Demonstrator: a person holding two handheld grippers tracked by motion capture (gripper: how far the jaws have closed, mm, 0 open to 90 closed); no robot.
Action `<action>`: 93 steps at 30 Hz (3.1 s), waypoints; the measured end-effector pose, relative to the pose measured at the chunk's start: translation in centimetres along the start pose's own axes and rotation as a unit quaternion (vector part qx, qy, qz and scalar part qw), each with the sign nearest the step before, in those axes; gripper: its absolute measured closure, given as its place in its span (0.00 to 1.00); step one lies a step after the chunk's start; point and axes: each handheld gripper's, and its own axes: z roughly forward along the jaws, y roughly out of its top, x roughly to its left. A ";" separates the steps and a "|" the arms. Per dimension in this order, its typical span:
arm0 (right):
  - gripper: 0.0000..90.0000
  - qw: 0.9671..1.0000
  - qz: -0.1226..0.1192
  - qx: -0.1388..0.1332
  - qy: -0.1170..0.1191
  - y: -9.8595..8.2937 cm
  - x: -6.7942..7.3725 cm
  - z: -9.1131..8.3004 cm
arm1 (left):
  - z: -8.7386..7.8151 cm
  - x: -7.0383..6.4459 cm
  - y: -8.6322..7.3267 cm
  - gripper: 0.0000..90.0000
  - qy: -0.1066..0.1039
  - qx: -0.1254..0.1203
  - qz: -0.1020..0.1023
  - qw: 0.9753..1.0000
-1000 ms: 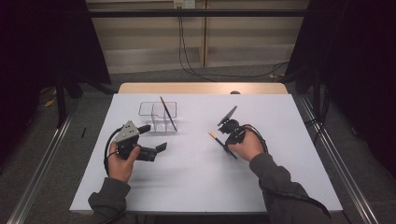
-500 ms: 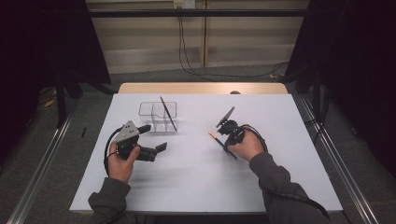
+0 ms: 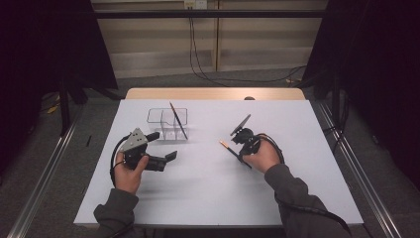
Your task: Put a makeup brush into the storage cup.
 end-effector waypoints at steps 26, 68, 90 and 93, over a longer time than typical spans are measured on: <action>0.95 0.999 0.030 -0.043 0.009 -0.5 -0.6 -0.6 | 0.2 0.1 -0.3 0.03 -0.003 0.006 -0.004 1.000; 0.95 0.936 0.035 -0.345 0.057 -3.6 -0.7 -3.3 | 0.9 -0.3 -0.4 0.03 -0.017 0.009 -0.011 1.000; 0.95 0.896 0.013 -0.438 0.077 -5.4 -0.4 -4.6 | 1.4 -0.5 0.0 0.03 -0.015 0.006 -0.015 1.000; 0.95 0.891 0.012 -0.448 0.076 -5.6 -0.4 -4.7 | 1.5 -0.4 -0.1 0.03 -0.026 -0.001 -0.023 0.999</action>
